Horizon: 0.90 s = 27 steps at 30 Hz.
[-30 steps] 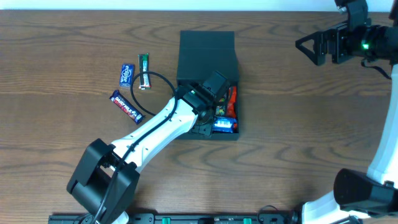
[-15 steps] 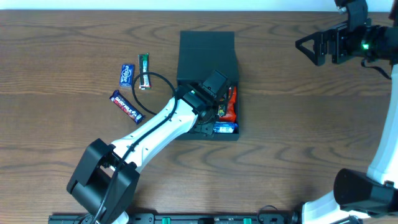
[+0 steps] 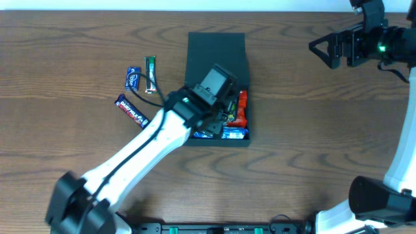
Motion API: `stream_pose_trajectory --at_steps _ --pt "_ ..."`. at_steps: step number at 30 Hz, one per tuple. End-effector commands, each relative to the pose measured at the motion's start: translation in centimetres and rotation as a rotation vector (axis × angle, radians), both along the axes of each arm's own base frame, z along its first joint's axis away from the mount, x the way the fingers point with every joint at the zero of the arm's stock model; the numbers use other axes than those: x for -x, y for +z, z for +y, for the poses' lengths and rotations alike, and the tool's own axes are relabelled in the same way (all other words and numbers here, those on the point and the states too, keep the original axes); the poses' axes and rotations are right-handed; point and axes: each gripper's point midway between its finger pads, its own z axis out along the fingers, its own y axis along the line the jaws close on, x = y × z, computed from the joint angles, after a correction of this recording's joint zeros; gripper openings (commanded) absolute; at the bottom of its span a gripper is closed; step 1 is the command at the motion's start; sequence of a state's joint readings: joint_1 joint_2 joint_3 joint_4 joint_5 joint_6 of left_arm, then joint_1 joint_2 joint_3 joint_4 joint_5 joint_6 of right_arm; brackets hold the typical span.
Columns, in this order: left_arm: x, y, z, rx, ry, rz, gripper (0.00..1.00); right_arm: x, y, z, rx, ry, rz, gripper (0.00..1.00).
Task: Pack container
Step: 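Move the left gripper back to the purple Dairy Milk bar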
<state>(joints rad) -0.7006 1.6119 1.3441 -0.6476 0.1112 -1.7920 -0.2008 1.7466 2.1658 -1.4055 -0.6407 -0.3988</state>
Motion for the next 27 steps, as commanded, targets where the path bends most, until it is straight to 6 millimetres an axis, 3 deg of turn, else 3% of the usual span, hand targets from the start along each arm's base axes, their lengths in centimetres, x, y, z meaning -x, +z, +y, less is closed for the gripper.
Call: stream_pose_trajectory --at_steps 1,6,12,16,21,27 --pt "-2.0 2.4 4.5 -0.229 -0.028 -0.213 0.95 0.1 0.0 0.0 -0.017 0.008 0.000 0.99" --pt "-2.2 4.3 11.5 -0.671 -0.115 -0.339 0.95 0.1 0.0 0.0 -0.016 0.008 -0.001 0.99" --pt "-2.3 4.8 15.0 -1.038 -0.388 -0.341 0.95 0.1 0.0 0.0 -0.017 0.008 0.000 0.99" --pt "-2.3 3.2 16.6 -1.035 -0.405 -0.250 0.95 0.1 0.0 0.0 -0.017 0.008 0.000 0.99" --pt "-2.6 -0.3 19.3 -0.901 -0.401 -0.080 0.95 0.1 0.0 0.0 -0.016 0.008 -0.001 0.99" --pt "-3.4 -3.9 23.4 -0.870 -0.600 0.056 0.95 0.0 0.0 0.0 -0.017 0.009 -0.001 0.99"
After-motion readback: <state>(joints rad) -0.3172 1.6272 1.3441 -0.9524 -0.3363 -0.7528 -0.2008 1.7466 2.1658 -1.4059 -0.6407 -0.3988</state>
